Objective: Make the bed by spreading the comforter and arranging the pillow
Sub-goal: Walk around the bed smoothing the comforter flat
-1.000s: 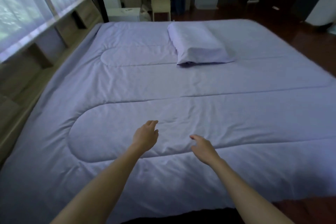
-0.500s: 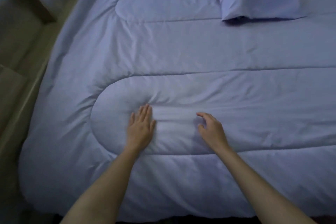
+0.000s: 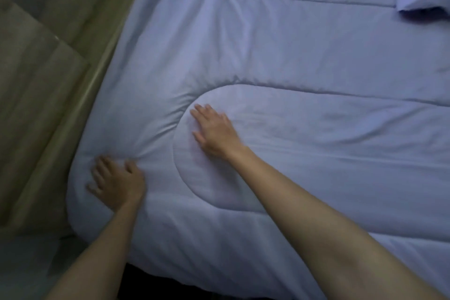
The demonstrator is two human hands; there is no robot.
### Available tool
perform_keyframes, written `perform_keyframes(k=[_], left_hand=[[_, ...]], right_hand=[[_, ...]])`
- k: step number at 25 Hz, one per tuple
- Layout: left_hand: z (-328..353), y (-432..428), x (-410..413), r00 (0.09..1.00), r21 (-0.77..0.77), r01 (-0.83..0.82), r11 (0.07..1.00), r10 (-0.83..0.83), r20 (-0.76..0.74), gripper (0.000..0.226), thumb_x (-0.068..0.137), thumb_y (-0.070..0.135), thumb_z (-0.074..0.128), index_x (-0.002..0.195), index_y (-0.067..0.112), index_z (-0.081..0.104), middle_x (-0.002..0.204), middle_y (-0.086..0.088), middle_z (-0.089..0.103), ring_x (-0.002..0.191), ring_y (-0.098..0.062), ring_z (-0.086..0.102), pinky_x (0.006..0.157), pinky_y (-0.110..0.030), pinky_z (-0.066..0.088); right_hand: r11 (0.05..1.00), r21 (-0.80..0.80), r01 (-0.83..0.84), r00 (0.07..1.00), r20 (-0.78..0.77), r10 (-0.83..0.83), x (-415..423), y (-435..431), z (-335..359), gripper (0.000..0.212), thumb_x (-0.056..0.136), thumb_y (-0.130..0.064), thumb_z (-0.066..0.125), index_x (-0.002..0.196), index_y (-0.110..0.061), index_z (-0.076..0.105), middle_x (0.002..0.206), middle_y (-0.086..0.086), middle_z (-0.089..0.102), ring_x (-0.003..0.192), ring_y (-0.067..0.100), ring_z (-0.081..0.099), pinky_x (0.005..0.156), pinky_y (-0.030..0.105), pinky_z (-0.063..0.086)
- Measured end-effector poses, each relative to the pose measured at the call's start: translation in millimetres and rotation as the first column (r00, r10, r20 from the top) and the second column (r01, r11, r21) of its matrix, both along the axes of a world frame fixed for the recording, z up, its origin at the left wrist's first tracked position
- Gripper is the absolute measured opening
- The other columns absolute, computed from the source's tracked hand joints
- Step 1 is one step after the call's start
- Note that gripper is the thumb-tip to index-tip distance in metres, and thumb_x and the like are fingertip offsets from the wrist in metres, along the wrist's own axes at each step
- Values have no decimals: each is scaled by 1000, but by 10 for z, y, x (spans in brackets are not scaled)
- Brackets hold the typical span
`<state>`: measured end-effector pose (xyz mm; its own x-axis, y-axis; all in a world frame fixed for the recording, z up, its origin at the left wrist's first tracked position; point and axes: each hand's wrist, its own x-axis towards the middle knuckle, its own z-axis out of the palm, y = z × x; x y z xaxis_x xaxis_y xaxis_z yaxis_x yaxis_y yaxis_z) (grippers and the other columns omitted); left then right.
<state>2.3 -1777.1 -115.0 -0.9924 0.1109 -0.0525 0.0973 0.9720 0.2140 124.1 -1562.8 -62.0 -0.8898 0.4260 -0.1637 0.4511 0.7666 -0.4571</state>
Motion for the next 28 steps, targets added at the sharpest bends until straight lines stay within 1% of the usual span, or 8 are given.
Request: perform_keyframes(k=[4, 9, 12, 17, 21, 22, 24, 28], left_hand=[[116, 168, -187, 994, 78, 80, 994, -74, -80, 52, 87, 10, 41, 138, 1, 39, 146, -20, 38, 137, -35, 34, 112, -59, 15], [291, 1071, 408, 908, 232, 418, 878, -395, -143, 52, 87, 15, 40, 138, 8, 45, 150, -13, 39, 141, -29, 31, 115, -50, 16], [287, 1594, 1404, 742, 323, 658, 680, -659, -125, 51, 88, 19, 35, 136, 9, 48, 146, -10, 45, 139, -27, 37, 116, -49, 17], [215, 1816, 3053, 269, 248, 942, 227, -951, -150, 53, 85, 25, 39, 134, 8, 52, 142, -8, 51, 133, -25, 46, 109, -55, 32], [-9, 1554, 2950, 203, 76, 978, 196, -974, -100, 60, 89, 42, 43, 142, 13, 43, 149, -2, 42, 140, -20, 36, 115, -46, 20], [-29, 1472, 2807, 241, 49, 970, 238, -967, -84, 63, 89, 45, 42, 143, 13, 40, 151, -2, 39, 141, -20, 34, 116, -45, 16], [-40, 1309, 2496, 378, 5, 926, 378, -923, -68, 66, 89, 47, 39, 145, 12, 37, 153, -3, 35, 142, -22, 32, 116, -44, 13], [-38, 923, 2073, 774, -42, 632, 774, -633, -18, 71, 90, 49, 35, 148, 9, 28, 155, -8, 30, 144, -25, 28, 116, -48, 14]], right_hand=[[974, 144, 174, 974, 121, -192, 269, 462, -322, 62, 96, -54, 28, 151, -31, 13, 162, -2, 4, 149, 21, 3, 116, 52, 0], [722, 257, 643, 734, 63, -676, 1707, 977, -488, 59, 95, -52, 28, 149, -30, 23, 160, -3, 18, 147, 23, 17, 115, 53, 9], [562, 309, 767, 573, 63, -817, 2848, 812, -530, 61, 90, -51, 26, 146, -26, 34, 156, 4, 29, 143, 28, 26, 112, 57, 19], [270, 340, 901, 231, 152, -961, 4456, 240, -506, 67, 87, -50, 19, 148, -22, 30, 158, 9, 21, 144, 32, 20, 108, 67, 17], [-109, 241, 964, -154, 176, -972, 4671, 349, -282, 62, 94, -41, 26, 151, -18, 19, 160, 10, 11, 147, 32, 10, 106, 72, 7], [-142, 181, 973, -166, 121, -979, 4490, 462, -222, 61, 95, -36, 32, 150, -12, 20, 159, 13, 13, 147, 34, 10, 108, 70, 6], [53, 75, 996, 55, -14, -998, 3897, 585, -182, 64, 91, -35, 38, 146, -3, 28, 157, 19, 21, 146, 36, 14, 110, 66, 11], [755, -19, 655, 753, -56, -655, 2533, 339, -183, 73, 82, -46, 27, 142, -6, 39, 153, 17, 32, 143, 35, 26, 113, 58, 22]])
